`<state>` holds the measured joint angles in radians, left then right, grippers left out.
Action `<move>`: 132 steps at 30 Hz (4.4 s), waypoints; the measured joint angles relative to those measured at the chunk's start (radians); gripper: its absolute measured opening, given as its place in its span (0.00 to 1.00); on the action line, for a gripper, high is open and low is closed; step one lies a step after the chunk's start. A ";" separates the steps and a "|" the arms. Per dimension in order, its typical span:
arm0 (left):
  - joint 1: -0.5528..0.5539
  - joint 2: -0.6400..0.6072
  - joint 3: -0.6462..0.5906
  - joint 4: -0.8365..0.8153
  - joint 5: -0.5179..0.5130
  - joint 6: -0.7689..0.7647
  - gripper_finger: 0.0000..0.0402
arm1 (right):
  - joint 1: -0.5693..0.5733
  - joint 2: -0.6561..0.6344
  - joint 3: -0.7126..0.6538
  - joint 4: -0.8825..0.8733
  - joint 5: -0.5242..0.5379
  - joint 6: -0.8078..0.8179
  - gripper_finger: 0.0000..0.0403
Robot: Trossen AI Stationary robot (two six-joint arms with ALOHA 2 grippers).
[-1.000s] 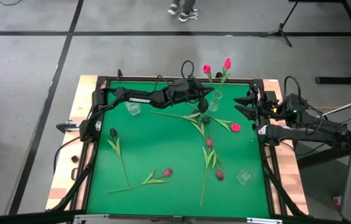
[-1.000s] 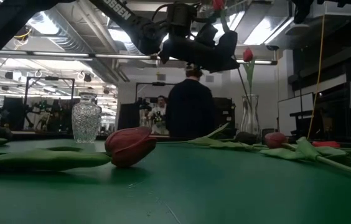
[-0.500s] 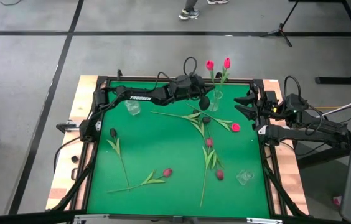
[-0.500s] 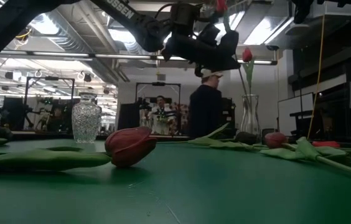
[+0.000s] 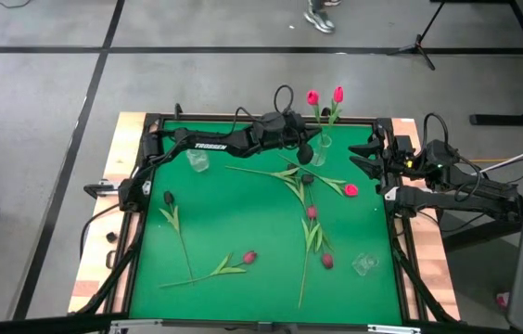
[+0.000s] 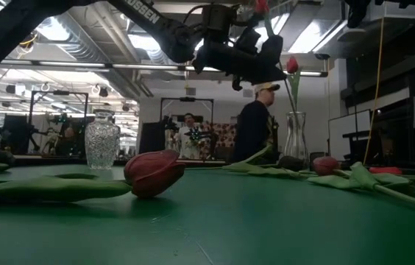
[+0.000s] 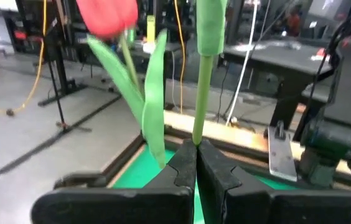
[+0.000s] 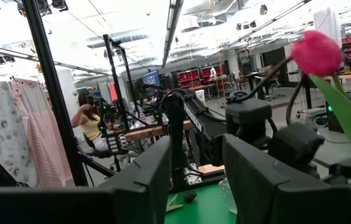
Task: Sort flowers into vase by color
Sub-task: Put the left pink flower into the top right transparent vase, then put the pink flower into the top right transparent vase
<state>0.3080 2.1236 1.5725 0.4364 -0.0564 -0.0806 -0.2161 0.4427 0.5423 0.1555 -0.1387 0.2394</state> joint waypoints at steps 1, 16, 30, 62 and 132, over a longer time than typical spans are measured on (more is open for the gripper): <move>-0.001 0.006 0.000 -0.004 0.003 -0.003 0.00 | 0.000 0.000 0.000 0.000 0.000 0.000 0.36; -0.002 0.017 0.003 -0.016 0.025 -0.015 0.00 | 0.000 0.000 0.000 0.000 0.000 0.000 0.36; -0.004 0.017 0.003 -0.064 0.004 0.034 0.22 | 0.000 0.000 0.000 -0.002 0.000 0.000 0.36; 0.002 -0.004 0.221 -0.779 0.011 0.064 0.29 | 0.000 0.000 0.000 -0.048 0.007 -0.001 0.36; -0.299 -0.979 -0.670 -0.402 -0.119 -0.041 0.29 | -0.052 0.882 -0.022 -0.485 0.393 0.014 0.36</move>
<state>0.0093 1.1442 0.9024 0.0345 -0.1749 -0.1215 -0.2683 1.3251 0.5207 -0.3295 0.2543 0.2535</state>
